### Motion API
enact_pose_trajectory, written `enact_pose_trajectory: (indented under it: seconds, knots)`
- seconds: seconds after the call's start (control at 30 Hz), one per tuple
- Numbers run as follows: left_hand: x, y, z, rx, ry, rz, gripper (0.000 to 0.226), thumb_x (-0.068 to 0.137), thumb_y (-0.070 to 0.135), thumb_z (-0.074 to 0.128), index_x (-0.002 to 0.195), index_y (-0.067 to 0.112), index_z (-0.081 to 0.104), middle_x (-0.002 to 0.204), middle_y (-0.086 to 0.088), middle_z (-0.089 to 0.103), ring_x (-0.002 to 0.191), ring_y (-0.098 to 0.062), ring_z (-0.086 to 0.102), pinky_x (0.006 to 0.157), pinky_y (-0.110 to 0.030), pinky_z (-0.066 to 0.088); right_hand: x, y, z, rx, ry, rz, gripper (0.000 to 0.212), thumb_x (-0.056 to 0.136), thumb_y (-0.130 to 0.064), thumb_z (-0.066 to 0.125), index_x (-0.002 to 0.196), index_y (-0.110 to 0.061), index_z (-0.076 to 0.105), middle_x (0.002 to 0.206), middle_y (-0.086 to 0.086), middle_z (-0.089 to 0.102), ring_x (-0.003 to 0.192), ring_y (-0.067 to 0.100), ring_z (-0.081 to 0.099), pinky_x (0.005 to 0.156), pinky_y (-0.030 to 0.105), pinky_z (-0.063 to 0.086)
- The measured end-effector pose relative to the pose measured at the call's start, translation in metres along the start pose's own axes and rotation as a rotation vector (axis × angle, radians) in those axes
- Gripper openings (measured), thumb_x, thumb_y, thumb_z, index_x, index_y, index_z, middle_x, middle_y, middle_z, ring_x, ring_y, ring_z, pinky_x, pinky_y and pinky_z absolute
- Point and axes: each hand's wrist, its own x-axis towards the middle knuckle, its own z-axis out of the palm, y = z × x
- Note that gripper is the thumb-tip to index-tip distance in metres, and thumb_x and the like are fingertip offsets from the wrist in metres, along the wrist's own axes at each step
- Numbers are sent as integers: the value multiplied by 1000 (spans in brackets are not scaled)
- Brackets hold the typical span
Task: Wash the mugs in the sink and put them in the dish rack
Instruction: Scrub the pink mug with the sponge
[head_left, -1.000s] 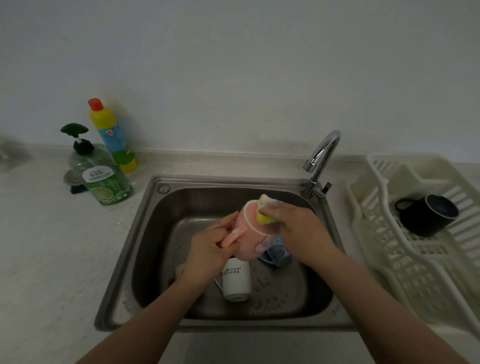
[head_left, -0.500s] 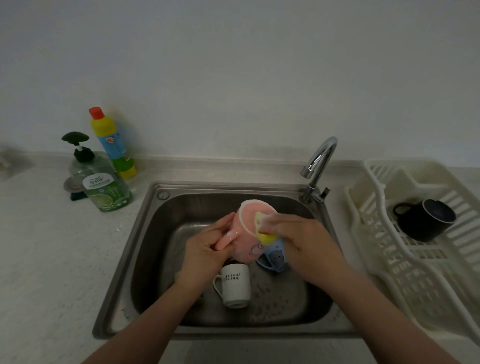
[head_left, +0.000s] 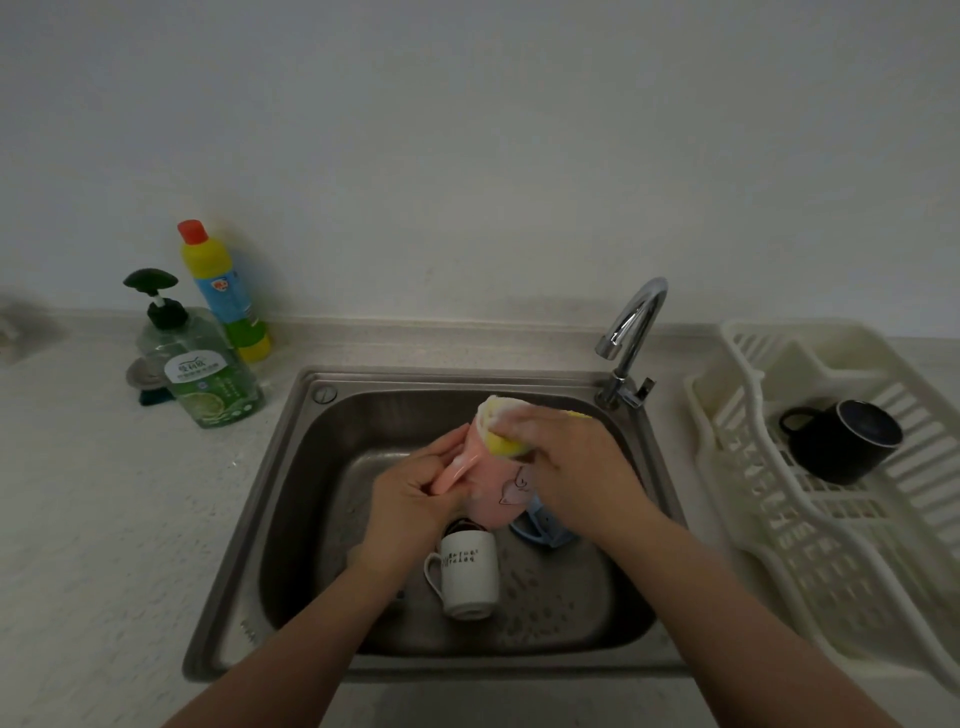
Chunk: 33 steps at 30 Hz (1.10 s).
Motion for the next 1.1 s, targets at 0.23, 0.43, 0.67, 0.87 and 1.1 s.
enact_pose_trajectory:
  seconds: [0.23, 0.43, 0.67, 0.87, 1.1]
  knots:
    - [-1, 5, -1, -32, -42, 18, 31, 75, -11, 72, 85, 18, 75, 126, 5, 66, 109, -3, 65, 83, -18, 55, -3, 13, -2, -10, 27, 75, 41, 94, -6, 51, 131, -22, 61, 139, -4, 54, 128, 12, 49, 112, 34, 36]
    - [0, -1, -4, -51, -10, -18, 34, 77, -8, 72, 104, 13, 75, 126, 11, 66, 110, -3, 64, 85, -19, 55, -28, 23, -6, 27, 32, 40, 43, 87, -2, 54, 123, -20, 67, 134, -1, 59, 125, 14, 54, 108, 37, 43]
    - [4, 4, 3, -96, -18, -33, 32, 78, -7, 71, 109, 2, 73, 124, 8, 68, 102, -8, 69, 77, -19, 56, -12, 7, -5, -10, -2, -49, 44, 85, -15, 46, 124, -20, 66, 132, -2, 61, 121, 11, 55, 106, 29, 42]
    - [2, 6, 5, -98, -60, -8, 30, 77, -14, 69, 82, 16, 72, 120, 5, 69, 103, -7, 68, 77, -18, 56, 0, 17, -10, -11, 25, 80, 36, 95, -13, 55, 127, -27, 64, 134, -8, 57, 124, 10, 52, 108, 31, 41]
    - [3, 2, 8, -163, -13, -85, 32, 78, -15, 67, 69, 16, 69, 117, 4, 71, 95, -9, 71, 71, -21, 57, -14, 24, -23, 5, 52, 131, 41, 89, 0, 54, 119, -24, 69, 129, -7, 61, 121, 9, 55, 107, 22, 39]
